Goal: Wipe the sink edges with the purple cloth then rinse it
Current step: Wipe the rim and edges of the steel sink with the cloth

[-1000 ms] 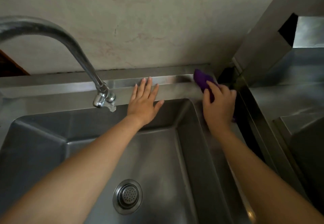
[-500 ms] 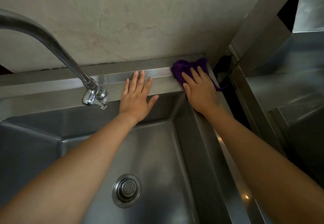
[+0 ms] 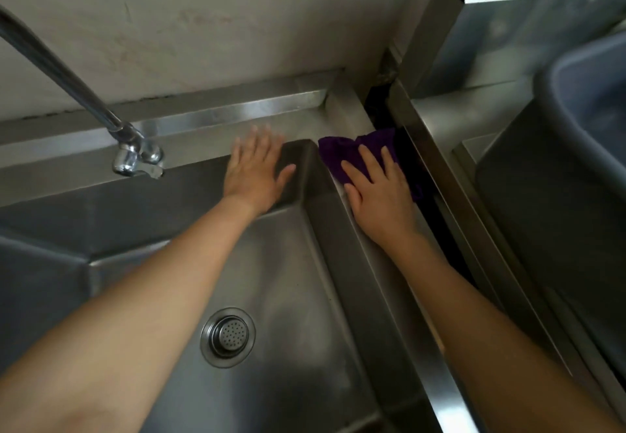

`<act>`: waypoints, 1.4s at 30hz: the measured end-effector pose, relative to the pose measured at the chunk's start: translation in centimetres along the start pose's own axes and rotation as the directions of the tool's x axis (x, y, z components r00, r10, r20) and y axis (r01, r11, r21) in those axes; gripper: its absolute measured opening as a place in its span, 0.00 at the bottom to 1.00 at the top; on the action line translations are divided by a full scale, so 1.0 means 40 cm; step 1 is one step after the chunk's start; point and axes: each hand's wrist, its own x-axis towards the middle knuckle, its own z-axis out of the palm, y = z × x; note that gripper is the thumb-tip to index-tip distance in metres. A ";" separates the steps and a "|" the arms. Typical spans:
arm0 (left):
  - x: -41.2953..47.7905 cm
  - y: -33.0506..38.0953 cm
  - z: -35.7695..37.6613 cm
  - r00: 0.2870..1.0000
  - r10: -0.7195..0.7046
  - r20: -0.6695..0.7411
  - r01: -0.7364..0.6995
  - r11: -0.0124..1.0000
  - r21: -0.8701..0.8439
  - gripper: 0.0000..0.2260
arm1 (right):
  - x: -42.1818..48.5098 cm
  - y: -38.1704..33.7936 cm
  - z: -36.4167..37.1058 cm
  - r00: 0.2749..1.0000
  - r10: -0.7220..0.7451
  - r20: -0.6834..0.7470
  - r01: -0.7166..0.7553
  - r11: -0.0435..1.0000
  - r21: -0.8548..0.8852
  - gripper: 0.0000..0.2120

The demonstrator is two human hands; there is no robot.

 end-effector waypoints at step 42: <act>-0.559 0.381 0.053 0.749 0.588 0.306 -0.572 0.806 -0.151 0.31 | -0.827 0.060 -0.107 0.962 0.249 0.113 -0.260 0.961 0.094 0.23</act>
